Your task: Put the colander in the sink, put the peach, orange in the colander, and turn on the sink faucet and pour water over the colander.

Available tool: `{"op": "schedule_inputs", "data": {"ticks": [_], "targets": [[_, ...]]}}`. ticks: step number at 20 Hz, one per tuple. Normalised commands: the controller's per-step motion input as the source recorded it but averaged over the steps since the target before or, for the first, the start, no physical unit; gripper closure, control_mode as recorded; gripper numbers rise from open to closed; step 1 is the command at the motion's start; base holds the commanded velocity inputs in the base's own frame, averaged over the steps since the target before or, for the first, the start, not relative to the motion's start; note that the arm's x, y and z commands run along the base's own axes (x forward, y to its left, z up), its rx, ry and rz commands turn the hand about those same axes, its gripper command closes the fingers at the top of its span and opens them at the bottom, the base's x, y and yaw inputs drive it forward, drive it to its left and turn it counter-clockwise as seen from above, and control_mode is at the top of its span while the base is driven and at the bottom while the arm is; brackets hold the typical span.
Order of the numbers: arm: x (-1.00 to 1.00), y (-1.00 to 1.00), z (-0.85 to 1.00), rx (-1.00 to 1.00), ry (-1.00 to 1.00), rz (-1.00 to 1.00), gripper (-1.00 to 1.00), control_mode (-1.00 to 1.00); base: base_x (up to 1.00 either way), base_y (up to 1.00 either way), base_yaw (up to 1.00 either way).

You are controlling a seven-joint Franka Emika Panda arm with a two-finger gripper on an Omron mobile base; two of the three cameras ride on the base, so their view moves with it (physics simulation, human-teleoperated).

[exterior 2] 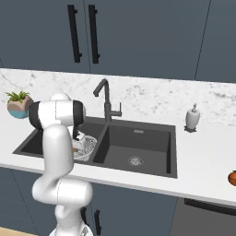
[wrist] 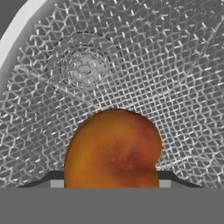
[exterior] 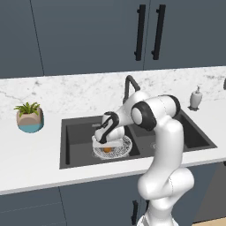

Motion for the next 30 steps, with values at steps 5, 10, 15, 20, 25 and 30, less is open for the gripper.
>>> {"op": "schedule_inputs", "data": {"ticks": [5, 10, 15, 20, 25, 30], "targets": [[0.15, 0.00, -0.19, 0.00, 0.00, 0.00, 1.00, -1.00, 0.00, 0.00, 0.00], [0.07, 0.00, -0.22, 0.00, 0.00, 0.00, 1.00, -1.00, 0.00, 0.00, 0.00], [0.02, 0.00, -0.27, 0.00, 0.00, 0.00, 1.00, -1.00, 0.00, 0.00, 0.00], [0.00, 0.00, -0.04, 0.00, 0.00, 0.00, 1.00, -1.00, 0.00, 0.00, 0.00], [0.00, 0.00, 0.00, 0.00, 0.00, 0.00, 1.00, -1.00, 0.00, 0.00, 0.00], [0.00, 0.00, 0.00, 0.00, 0.00, 0.00, -1.00, -1.00, 0.00, 0.00, 0.00]]}}
